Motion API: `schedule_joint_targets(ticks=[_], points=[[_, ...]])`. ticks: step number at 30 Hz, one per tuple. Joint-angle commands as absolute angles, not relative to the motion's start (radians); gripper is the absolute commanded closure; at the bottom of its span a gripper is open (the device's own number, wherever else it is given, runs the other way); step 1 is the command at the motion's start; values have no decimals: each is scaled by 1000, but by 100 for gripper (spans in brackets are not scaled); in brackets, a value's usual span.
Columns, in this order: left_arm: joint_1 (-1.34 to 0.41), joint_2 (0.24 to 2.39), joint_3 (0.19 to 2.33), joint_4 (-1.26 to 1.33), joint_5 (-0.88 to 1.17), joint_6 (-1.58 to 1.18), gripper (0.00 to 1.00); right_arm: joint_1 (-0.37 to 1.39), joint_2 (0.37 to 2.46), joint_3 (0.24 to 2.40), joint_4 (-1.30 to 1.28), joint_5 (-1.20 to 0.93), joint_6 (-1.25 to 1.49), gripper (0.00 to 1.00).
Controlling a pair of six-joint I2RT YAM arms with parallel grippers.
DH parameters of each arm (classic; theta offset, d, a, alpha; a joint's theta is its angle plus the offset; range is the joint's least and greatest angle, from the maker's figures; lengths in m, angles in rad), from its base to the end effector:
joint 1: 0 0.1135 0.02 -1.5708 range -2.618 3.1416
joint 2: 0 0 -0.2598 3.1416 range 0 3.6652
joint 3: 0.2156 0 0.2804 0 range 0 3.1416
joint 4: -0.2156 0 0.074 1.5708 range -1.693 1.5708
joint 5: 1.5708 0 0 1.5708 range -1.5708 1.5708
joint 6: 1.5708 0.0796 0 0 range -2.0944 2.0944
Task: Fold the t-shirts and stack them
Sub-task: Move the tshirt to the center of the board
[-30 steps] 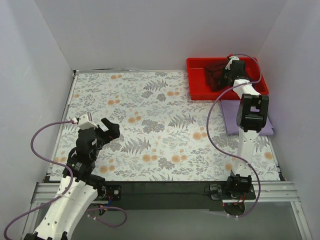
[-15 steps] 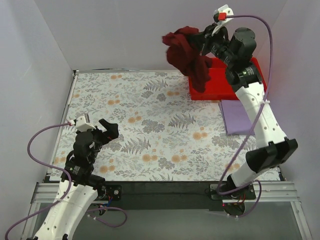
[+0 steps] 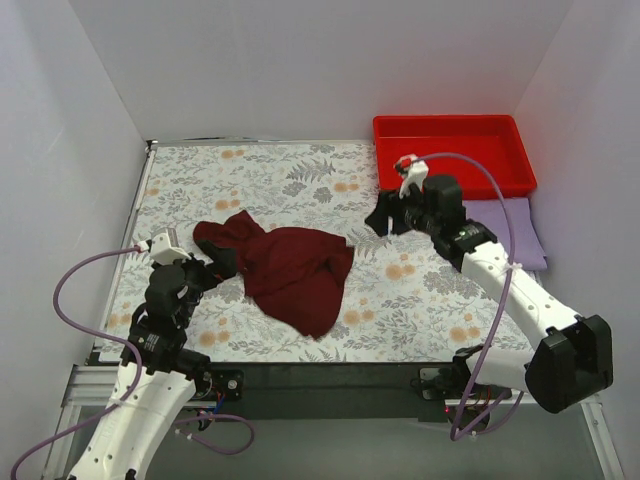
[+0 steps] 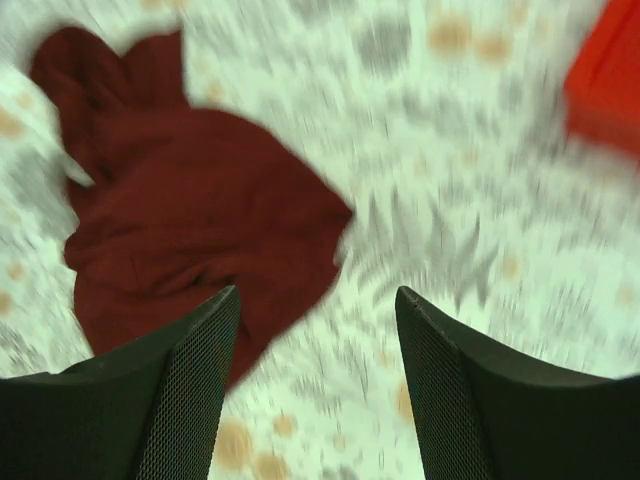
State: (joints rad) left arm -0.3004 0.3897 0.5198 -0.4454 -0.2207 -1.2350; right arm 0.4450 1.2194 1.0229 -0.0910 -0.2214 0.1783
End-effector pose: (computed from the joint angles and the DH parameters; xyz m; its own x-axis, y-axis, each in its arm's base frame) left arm 0.1844 -0.0389 0.2602 -0.1825 -0.9079 -0.3774 -0.2500 0.4141 -0.8752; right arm 0.3141 0.1692 0.3198 -0.3601 0.0200 -0.9327 -0.5550 0.7991 0.2314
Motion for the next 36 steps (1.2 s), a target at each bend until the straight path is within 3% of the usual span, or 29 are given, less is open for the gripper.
schedule_joint_targets(ticks=[1,7,14,19,26,36], points=[[-295,403,534,-453,-209,-1232,4,456,1111,875,-187,-155,196,30],[-295,462,534,-442,-183,-1232,4,641,1077,704,-192,-181,172,30],[-295,509,532,-442,-184,-1250,4,811,1260,754,-132,-124,192,30],[-295,566,531,-419,-112,-1242,5,824,1364,799,-127,-64,190,34],[-328,823,617,-410,60,-1275,7,799,1367,784,-121,37,170,35],[-403,1118,738,-373,-261,-1523,8,770,1509,919,-67,-144,-11,35]])
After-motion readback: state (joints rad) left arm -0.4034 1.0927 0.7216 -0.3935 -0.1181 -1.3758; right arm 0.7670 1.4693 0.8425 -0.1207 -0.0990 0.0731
